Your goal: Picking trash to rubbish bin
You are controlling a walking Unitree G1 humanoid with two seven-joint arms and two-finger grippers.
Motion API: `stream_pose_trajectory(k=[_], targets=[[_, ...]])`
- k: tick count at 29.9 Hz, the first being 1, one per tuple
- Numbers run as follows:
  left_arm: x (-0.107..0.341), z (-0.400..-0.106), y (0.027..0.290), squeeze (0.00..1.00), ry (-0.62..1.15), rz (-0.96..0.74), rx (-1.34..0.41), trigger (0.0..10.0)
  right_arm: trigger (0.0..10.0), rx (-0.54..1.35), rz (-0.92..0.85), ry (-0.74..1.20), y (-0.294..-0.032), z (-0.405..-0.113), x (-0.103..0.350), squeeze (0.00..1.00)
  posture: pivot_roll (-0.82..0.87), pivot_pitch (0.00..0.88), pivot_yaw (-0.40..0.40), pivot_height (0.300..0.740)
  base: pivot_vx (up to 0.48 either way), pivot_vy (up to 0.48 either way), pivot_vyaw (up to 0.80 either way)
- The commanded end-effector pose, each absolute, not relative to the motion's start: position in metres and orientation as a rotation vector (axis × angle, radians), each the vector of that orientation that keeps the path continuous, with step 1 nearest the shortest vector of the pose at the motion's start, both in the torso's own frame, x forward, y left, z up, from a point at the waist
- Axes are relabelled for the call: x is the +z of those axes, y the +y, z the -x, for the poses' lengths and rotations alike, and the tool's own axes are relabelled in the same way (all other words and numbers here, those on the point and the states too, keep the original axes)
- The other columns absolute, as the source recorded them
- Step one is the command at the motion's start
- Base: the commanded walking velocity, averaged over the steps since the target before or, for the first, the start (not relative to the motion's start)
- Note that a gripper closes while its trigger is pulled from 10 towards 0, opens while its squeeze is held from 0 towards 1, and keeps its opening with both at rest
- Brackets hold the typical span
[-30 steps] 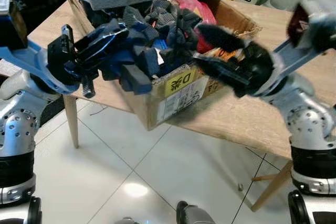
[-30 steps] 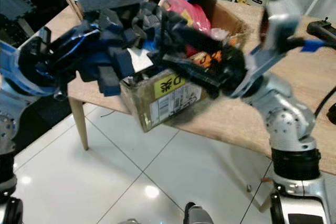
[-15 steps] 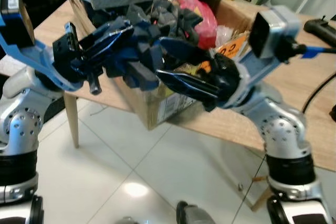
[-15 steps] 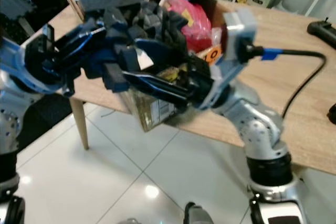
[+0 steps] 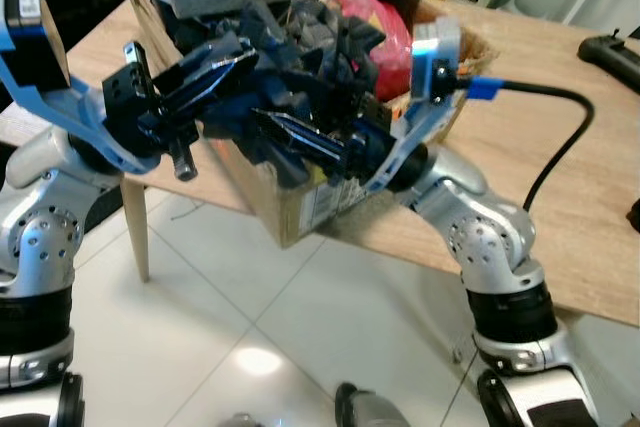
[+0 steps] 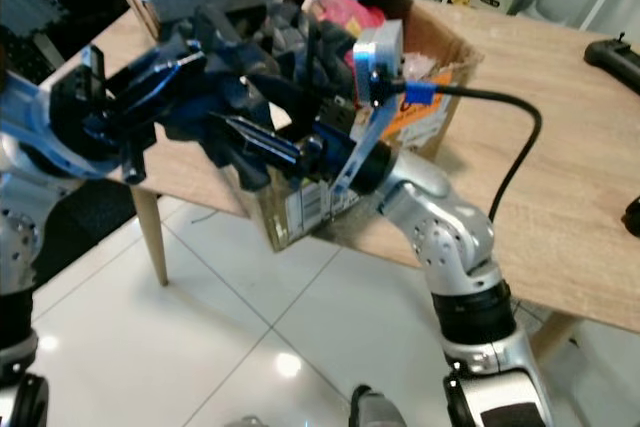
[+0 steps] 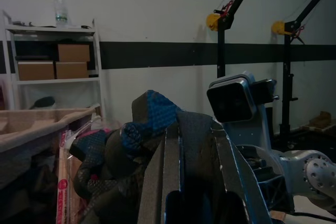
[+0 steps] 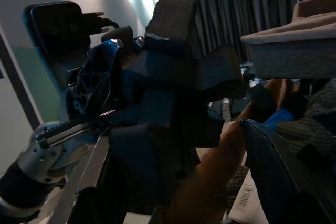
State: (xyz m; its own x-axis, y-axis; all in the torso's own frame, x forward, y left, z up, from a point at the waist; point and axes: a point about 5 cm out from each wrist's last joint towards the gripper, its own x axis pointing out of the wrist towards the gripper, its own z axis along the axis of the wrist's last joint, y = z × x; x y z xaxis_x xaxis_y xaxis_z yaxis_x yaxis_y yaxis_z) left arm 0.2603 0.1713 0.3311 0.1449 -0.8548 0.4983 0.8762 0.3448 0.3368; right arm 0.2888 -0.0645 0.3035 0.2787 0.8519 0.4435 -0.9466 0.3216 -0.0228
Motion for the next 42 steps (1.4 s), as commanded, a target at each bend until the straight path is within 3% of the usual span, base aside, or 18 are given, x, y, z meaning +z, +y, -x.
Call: stream_pose_trajectory(k=[1,15,23,31,32,33,42], targets=[[0.335,-0.254,0.165,0.00,-0.741,0.026,-1.295,10.0,0.0,1.157,-0.260,-0.375,-0.066,-0.297,0.298,0.00,-0.04,0.217,-0.004,0.740,0.000,0.000,0.00],[0.335,-0.255,0.167,0.00,-0.748,0.023,-1.283,10.0,0.0,0.988,-0.287,-0.434,-0.082,-0.313,0.310,0.00,-0.04,0.215,-0.005,0.740,0.000,0.000,0.00],[0.334,-0.258,0.168,0.00,-0.738,0.000,-1.244,10.0,0.0,0.817,-0.157,-0.344,-0.107,-0.332,0.302,0.00,-0.05,0.214,-0.006,0.740,0.000,0.000,0.00],[0.336,-0.261,0.175,0.00,-0.735,-0.037,-1.200,10.0,0.0,0.701,-0.134,-0.334,-0.131,-0.337,0.300,0.00,-0.05,0.212,-0.008,0.740,0.000,0.000,0.00],[0.336,-0.262,0.177,0.27,-0.727,-0.035,-1.193,10.0,0.0,0.683,-0.132,-0.335,-0.136,-0.337,0.301,0.00,-0.05,0.212,-0.008,0.740,0.000,0.000,0.00],[0.336,-0.262,0.179,1.00,-0.722,-0.032,-1.188,10.0,0.0,0.671,-0.131,-0.336,-0.138,-0.338,0.301,0.00,-0.05,0.212,-0.008,0.740,0.000,0.000,0.00],[0.338,-0.260,0.183,1.00,-0.745,-0.038,-1.176,10.0,0.0,0.631,-0.105,-0.335,-0.149,-0.337,0.303,0.00,-0.06,0.210,-0.007,0.740,0.000,0.000,0.00]])
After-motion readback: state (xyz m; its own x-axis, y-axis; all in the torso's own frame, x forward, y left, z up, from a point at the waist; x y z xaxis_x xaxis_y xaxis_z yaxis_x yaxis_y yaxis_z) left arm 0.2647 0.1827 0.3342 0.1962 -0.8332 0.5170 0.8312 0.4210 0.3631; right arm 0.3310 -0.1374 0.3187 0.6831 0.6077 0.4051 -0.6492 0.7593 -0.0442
